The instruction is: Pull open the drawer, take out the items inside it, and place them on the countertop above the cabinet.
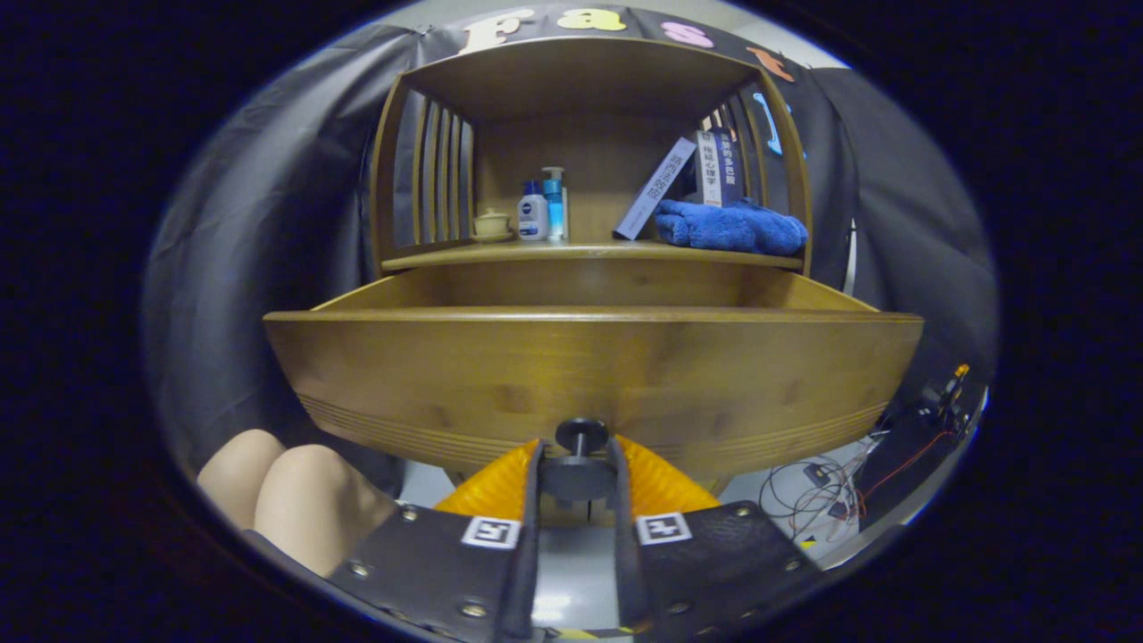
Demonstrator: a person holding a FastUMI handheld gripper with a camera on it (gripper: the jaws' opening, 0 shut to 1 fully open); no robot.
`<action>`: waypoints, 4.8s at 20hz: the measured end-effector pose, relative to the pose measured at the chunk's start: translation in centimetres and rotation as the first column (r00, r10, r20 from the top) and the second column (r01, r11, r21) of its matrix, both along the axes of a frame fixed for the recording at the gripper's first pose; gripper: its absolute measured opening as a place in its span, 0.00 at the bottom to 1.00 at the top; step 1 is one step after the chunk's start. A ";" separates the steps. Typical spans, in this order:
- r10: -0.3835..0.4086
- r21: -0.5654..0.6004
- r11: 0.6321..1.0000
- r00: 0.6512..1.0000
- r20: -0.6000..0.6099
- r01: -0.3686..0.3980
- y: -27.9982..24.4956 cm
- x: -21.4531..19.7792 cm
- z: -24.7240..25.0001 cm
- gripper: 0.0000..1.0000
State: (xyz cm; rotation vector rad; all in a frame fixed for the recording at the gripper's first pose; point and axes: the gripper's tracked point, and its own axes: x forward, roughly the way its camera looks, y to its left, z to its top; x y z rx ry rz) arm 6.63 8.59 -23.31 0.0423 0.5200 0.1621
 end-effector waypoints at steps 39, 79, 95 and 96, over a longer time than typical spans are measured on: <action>0.096 -0.129 0.959 0.717 -0.691 -0.253 1.6 12.2 -0.5 0.47; 0.031 0.018 0.999 0.997 0.065 -0.032 4.5 22.5 19.9 0.54; -0.117 -0.017 0.993 0.987 0.110 0.120 -2.2 2.9 14.5 0.99; -0.122 -0.025 0.992 0.988 0.098 0.125 -2.3 2.6 13.7 0.99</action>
